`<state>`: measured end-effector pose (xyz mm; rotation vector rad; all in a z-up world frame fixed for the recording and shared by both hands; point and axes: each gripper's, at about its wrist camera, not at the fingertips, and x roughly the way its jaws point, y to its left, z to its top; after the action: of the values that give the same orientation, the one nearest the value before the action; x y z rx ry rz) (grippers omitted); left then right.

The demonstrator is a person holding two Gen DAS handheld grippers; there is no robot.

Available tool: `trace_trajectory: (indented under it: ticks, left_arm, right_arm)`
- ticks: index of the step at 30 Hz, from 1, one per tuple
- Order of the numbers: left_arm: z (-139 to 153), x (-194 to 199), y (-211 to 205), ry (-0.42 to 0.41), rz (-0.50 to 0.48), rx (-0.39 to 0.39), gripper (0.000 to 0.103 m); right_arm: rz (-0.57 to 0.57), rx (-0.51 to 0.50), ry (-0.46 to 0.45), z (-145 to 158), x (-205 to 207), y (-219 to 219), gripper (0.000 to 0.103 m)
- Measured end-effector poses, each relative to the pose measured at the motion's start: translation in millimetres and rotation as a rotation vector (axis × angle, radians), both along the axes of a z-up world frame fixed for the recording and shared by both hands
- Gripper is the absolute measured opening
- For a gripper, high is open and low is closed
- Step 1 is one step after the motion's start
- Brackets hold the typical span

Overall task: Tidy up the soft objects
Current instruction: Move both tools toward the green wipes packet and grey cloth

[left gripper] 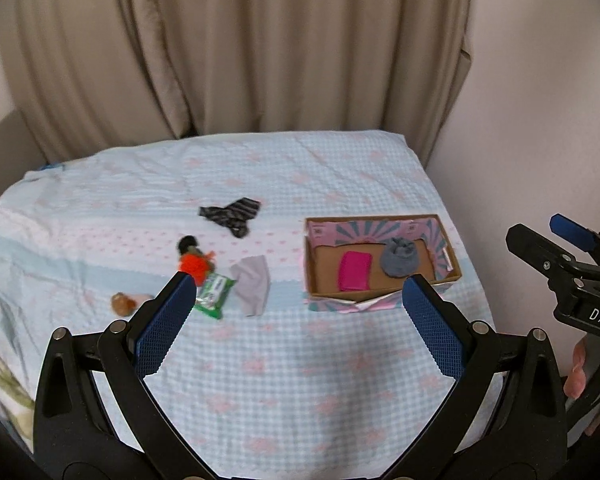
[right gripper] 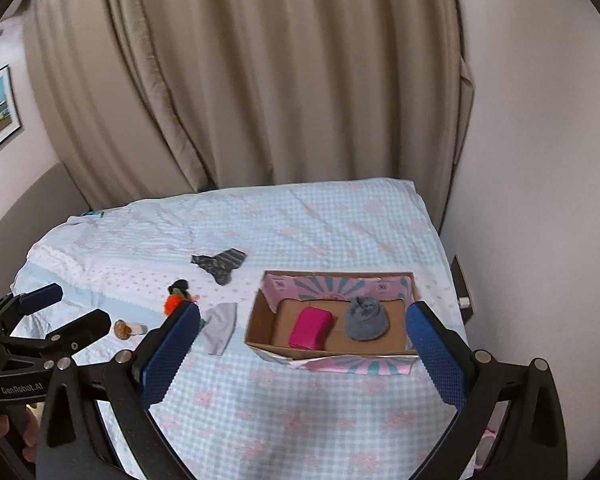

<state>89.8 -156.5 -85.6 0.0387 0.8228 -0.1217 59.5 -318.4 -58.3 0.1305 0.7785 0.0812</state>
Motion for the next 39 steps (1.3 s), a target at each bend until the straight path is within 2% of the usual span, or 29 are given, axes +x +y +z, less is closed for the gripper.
trace_trajectory:
  ticks: [6,12,21,26,31,35,39]
  left_arm:
    - [7.7,-18.3,48.5,-0.038,0.068,0.026,0.103]
    - [5.0,-23.8,107.1,-0.058,0.115,0.026,0.103]
    - [-24.0,0.4,185.0,-0.002,0.045,0.002,0.103]
    - [-51.0,26.4,212.6,0.039,-0.041,-0.005,0.103]
    - [-87.0,56.7,228.2,0.071,-0.142,-0.003,0.103]
    - [-128.6,87.1,230.6,0.094,-0.206,-0.027,0.103]
    - [-180.0,115.5,222.7,0.124,-0.236,-0.018,0.102]
  right_arm:
    - [0.054,0.02,-0.034,5.4,-9.7,35.4,0.103]
    - [0.096,0.022,-0.045,-3.0,-6.5,83.1,0.103]
    - [0.055,0.065,-0.04,-25.1,18.3,162.3,0.103]
    - [0.019,0.047,-0.039,-47.6,34.8,199.9,0.103]
    - [-0.025,0.012,-0.004,-83.2,57.0,231.1,0.102]
    - [-0.061,-0.009,0.027,-120.6,79.1,249.2,0.102]
    - [-0.079,-0.036,0.093,-171.4,105.9,259.6,0.102]
